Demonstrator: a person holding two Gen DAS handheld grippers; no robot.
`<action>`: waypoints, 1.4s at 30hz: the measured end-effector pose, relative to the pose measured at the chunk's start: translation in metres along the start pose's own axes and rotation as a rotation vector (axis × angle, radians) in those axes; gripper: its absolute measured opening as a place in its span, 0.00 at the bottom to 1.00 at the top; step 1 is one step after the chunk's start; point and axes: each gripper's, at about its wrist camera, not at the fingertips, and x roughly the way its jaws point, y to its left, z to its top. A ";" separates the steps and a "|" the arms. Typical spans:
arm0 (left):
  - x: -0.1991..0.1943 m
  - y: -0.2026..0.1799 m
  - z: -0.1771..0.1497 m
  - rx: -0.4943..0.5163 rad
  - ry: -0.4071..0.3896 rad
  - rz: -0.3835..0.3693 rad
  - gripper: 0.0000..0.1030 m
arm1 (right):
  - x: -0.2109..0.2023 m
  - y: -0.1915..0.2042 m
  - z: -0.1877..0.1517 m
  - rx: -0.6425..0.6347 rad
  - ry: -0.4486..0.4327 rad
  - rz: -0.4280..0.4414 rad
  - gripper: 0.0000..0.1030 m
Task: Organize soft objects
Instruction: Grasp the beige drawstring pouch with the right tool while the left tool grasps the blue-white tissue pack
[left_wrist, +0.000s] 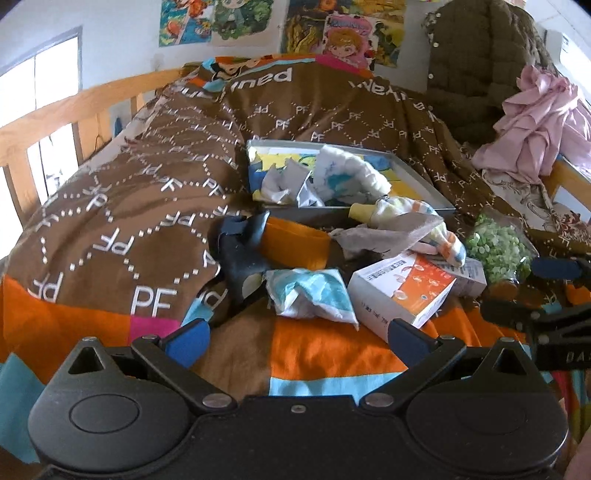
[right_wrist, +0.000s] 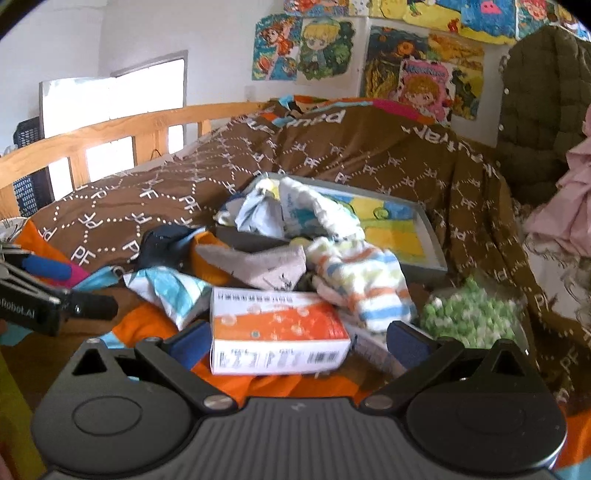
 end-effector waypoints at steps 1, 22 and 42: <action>0.002 0.002 -0.001 -0.010 0.005 0.001 0.99 | 0.003 0.000 0.001 -0.006 -0.012 0.007 1.00; 0.048 0.024 0.010 -0.177 -0.070 -0.052 0.99 | 0.065 0.016 0.004 -0.290 -0.220 0.065 1.00; 0.092 0.048 0.012 -0.437 -0.023 -0.232 0.80 | 0.099 0.056 -0.004 -0.579 -0.231 0.017 0.76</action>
